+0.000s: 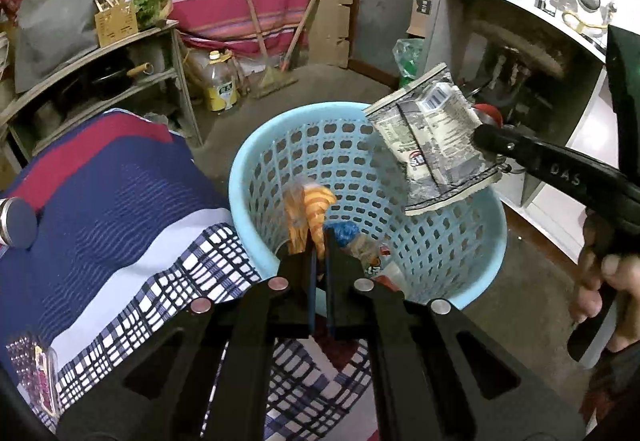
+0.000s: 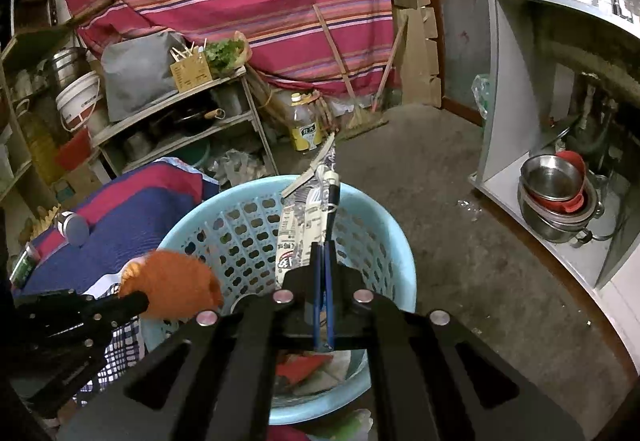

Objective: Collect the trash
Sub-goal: 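Open the left tool to drop the orange bag while right tool drops the packet, then move both tools back over the table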

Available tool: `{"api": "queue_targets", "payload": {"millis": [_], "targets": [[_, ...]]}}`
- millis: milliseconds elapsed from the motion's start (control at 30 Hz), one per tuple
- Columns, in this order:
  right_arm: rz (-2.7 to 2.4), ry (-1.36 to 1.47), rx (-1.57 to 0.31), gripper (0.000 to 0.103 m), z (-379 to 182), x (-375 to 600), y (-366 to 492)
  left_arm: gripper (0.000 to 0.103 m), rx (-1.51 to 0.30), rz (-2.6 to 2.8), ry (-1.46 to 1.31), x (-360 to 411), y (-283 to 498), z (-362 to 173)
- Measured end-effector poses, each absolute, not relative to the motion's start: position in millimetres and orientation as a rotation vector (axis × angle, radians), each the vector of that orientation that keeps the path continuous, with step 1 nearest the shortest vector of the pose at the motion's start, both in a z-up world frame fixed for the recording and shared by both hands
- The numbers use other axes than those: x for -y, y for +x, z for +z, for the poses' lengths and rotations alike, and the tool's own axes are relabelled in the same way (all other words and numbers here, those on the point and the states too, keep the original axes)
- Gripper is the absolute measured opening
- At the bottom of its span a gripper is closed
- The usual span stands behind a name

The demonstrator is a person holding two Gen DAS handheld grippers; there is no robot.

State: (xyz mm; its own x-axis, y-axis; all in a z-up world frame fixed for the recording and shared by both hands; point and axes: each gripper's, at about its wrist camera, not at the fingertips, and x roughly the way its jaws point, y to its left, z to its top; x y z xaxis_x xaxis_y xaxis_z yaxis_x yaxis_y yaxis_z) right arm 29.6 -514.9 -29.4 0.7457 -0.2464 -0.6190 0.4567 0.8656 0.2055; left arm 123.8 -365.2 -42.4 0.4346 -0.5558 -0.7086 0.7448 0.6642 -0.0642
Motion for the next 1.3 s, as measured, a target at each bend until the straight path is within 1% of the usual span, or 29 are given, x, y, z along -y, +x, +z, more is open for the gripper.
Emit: {"api": "queue_targets", "payload": {"millis": [167, 200, 267, 333, 400, 433, 467, 567, 600, 633, 700, 833, 867, 900, 933, 967, 1033, 1067, 1100, 1133, 1200, 1267, 1300], "targets": [[-0.391, 0.362, -0.627, 0.002, -32, 514, 32, 0.003, -0.743, -0.811, 0.287, 364, 120, -38], [-0.391, 0.361, -0.627, 0.002, -32, 513, 32, 0.004, -0.744, -0.807, 0.281, 363, 121, -37], [-0.387, 0.358, -0.629, 0.002, -33, 512, 34, 0.012, -0.737, -0.792, 0.27, 358, 123, -35], [-0.381, 0.359, -0.631, 0.002, -34, 509, 35, 0.034, -0.717, -0.766, 0.253, 351, 126, -32], [-0.377, 0.357, -0.638, 0.002, -36, 506, 38, 0.046, -0.699, -0.748, 0.233, 346, 128, -26], [-0.374, 0.357, -0.642, 0.002, -37, 505, 40, 0.05, -0.687, -0.734, 0.224, 343, 129, -23], [-0.37, 0.357, -0.646, 0.002, -38, 503, 41, 0.052, -0.676, -0.722, 0.219, 341, 130, -20], [-0.36, 0.352, -0.658, 0.002, -40, 497, 46, 0.064, -0.637, -0.672, 0.199, 330, 134, -10], [-0.356, 0.348, -0.661, 0.003, -41, 494, 48, 0.071, -0.626, -0.656, 0.189, 327, 135, -7], [-0.352, 0.346, -0.664, 0.006, -42, 493, 49, 0.077, -0.61, -0.634, 0.17, 320, 136, -3], [-0.349, 0.342, -0.672, 0.006, -45, 490, 53, 0.085, -0.584, -0.593, 0.146, 309, 138, 4], [-0.354, 0.347, -0.708, 0.006, -53, 483, 64, 0.092, -0.544, -0.524, 0.114, 283, 139, 14], [-0.358, 0.348, -0.718, 0.013, -56, 482, 66, 0.094, -0.534, -0.502, 0.11, 276, 138, 16], [-0.368, 0.347, -0.722, 0.034, -58, 480, 68, 0.097, -0.522, -0.47, 0.105, 267, 138, 18], [-0.377, 0.344, -0.717, 0.058, -59, 478, 68, 0.097, -0.514, -0.447, 0.103, 258, 137, 19], [-0.383, 0.337, -0.708, 0.063, -59, 476, 67, 0.097, -0.509, -0.427, 0.102, 248, 135, 20], [-0.383, 0.309, -0.709, 0.065, -59, 470, 68, 0.097, -0.501, -0.392, 0.104, 230, 133, 23], [-0.383, 0.297, -0.71, 0.067, -59, 466, 68, 0.097, -0.497, -0.367, 0.104, 217, 130, 24], [-0.387, 0.293, -0.703, 0.075, -58, 462, 67, 0.097, -0.497, -0.351, 0.104, 209, 128, 25], [-0.387, 0.296, -0.69, 0.08, -56, 458, 64, 0.097, -0.497, -0.331, 0.102, 200, 126, 25], [-0.38, 0.301, -0.67, 0.081, -51, 451, 60, 0.097, -0.489, -0.283, 0.092, 176, 119, 26], [-0.371, 0.297, -0.658, 0.086, -46, 439, 58, 0.097, -0.485, -0.238, 0.07, 152, 109, 25], [-0.36, 0.291, -0.647, 0.092, -43, 429, 55, 0.097, -0.486, -0.225, 0.058, 141, 106, 23]]}}
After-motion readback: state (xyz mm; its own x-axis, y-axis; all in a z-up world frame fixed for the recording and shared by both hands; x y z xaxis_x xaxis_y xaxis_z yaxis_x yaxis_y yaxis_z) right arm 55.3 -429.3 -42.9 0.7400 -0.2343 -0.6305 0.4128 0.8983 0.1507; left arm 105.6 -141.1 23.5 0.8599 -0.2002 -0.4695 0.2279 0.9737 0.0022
